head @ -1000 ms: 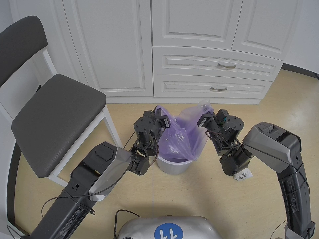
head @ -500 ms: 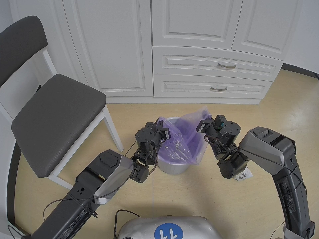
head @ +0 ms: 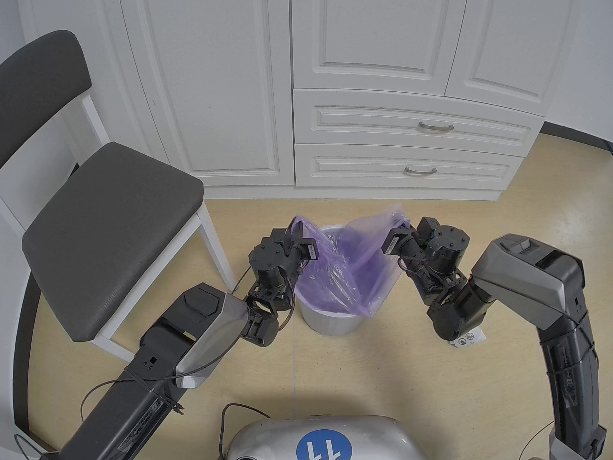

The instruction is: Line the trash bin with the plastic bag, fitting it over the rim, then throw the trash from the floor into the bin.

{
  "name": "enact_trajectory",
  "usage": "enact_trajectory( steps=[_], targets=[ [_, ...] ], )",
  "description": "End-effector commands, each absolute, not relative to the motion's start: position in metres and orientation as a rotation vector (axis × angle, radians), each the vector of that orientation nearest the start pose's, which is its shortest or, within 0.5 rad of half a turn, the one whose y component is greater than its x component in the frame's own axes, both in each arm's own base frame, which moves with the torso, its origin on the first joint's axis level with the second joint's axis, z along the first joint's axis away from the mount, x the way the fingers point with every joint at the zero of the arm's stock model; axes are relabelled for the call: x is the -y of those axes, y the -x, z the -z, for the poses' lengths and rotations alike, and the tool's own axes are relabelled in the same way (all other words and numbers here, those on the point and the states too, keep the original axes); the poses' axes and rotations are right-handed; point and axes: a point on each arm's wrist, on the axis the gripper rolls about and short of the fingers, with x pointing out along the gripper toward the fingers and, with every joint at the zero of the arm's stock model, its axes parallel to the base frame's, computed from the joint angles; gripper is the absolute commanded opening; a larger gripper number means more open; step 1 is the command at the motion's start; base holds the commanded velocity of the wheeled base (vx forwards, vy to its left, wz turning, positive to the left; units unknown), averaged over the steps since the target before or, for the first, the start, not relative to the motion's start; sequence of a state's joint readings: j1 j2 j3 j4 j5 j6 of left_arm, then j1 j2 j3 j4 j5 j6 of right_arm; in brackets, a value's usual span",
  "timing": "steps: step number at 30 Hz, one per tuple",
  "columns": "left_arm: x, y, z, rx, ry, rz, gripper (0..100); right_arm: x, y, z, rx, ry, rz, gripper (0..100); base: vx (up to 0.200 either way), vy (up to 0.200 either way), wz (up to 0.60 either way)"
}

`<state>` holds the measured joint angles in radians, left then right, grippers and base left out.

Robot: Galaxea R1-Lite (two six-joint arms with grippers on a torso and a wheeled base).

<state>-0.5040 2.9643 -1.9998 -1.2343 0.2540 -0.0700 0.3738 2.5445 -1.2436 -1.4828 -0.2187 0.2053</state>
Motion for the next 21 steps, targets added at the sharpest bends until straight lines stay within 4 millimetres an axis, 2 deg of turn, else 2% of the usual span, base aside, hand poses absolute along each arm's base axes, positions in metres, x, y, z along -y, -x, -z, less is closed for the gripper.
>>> enact_trajectory(
  steps=[1, 4, 11, 21],
  targets=[
    [0.256, -0.492, -0.011, 0.320, 0.173, 0.243, 0, -0.158, -0.420, -0.081, 0.105, -0.288, -0.170, 0, 0.000, 0.000, 0.00],
    [0.250, -0.495, -0.014, 0.324, 0.183, 0.234, 0, -0.147, -0.416, -0.094, -0.010, -0.310, -0.151, 0, 0.000, 0.000, 0.00],
    [0.249, -0.496, -0.001, 0.283, 0.226, 0.258, 0, -0.126, -0.409, -0.113, -0.184, -0.274, -0.092, 0, 0.000, 0.000, 0.00],
    [0.252, -0.495, 0.028, 0.229, 0.200, 0.329, 0, -0.111, -0.411, -0.127, -0.111, -0.265, -0.054, 0, 0.000, 0.000, 0.00]
  ],
)
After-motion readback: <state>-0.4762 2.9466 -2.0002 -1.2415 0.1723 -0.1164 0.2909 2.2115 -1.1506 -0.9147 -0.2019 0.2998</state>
